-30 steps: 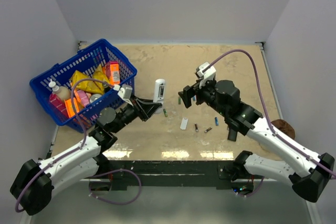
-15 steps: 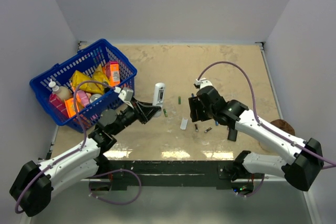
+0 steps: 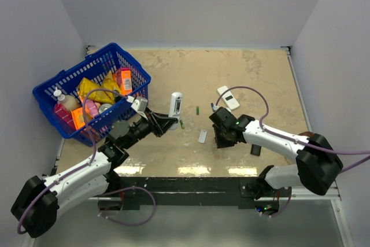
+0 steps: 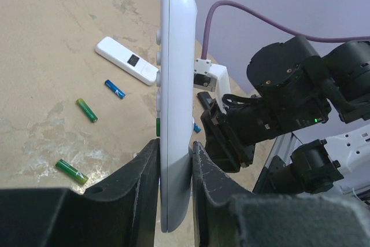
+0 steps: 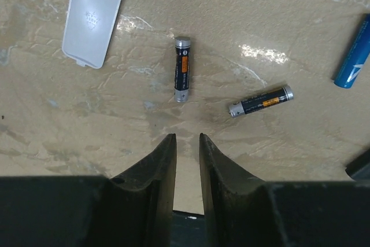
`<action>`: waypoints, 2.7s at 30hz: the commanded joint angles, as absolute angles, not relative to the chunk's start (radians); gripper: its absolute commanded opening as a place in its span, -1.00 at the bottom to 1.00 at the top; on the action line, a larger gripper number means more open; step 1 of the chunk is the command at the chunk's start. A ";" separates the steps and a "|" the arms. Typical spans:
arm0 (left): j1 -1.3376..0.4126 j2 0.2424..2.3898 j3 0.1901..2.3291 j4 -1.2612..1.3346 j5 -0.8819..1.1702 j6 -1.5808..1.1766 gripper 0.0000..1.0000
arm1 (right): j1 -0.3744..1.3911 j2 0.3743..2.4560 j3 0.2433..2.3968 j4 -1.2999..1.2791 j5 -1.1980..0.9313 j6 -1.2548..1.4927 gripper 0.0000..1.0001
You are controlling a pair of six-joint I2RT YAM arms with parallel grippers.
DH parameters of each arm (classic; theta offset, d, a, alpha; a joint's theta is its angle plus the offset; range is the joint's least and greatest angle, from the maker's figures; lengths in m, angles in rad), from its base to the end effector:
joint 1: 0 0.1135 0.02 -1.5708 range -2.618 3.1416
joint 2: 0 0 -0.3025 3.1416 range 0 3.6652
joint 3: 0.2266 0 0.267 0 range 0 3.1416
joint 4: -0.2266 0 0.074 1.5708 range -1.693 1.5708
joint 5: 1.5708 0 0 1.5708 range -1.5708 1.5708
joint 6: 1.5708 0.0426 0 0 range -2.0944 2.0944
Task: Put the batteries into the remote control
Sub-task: Pick up the battery from the center of the board, then load the battery into the remote control.
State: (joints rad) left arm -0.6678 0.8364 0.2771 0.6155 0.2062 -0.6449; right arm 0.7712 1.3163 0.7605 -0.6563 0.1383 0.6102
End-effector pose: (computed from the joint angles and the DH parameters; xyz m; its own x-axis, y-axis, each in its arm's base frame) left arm 0.1400 -0.1215 0.2573 -0.4256 -0.4137 -0.8048 0.6392 0.4921 -0.5910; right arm 0.1743 0.1612 0.2111 -0.9260 -0.1085 -0.3617 -0.1525 0.9837 0.0954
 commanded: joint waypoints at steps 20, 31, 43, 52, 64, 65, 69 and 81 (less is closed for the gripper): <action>-0.661 0.833 0.272 0.696 0.219 -0.655 -1.00 | 0.767 1.516 0.798 -0.537 0.181 0.607 -0.46; -0.663 0.864 0.268 0.744 0.222 -0.663 -1.00 | 0.769 1.434 0.882 -0.641 0.184 0.580 -1.00; -0.663 0.959 0.287 0.813 0.236 -0.661 -1.00 | 0.865 1.335 1.213 -0.718 0.075 0.586 -1.00; -0.663 0.992 0.296 0.822 0.215 -0.670 -1.00 | 0.925 1.374 1.393 -0.677 0.069 0.609 -1.00; -0.664 0.980 0.281 0.856 0.210 -0.677 -1.00 | 0.925 1.416 1.390 -0.629 0.002 0.661 -1.00; -0.664 0.977 0.279 0.857 0.209 -0.676 -1.00 | 0.923 1.417 1.388 -0.633 0.003 0.664 -1.00; -0.663 0.963 0.271 0.861 0.213 -0.669 -1.00 | 0.923 1.419 1.374 -0.635 0.003 0.679 -1.00; -0.663 0.953 0.255 0.879 0.219 -0.672 -1.00 | 0.922 1.442 1.390 -0.647 0.003 0.698 -1.00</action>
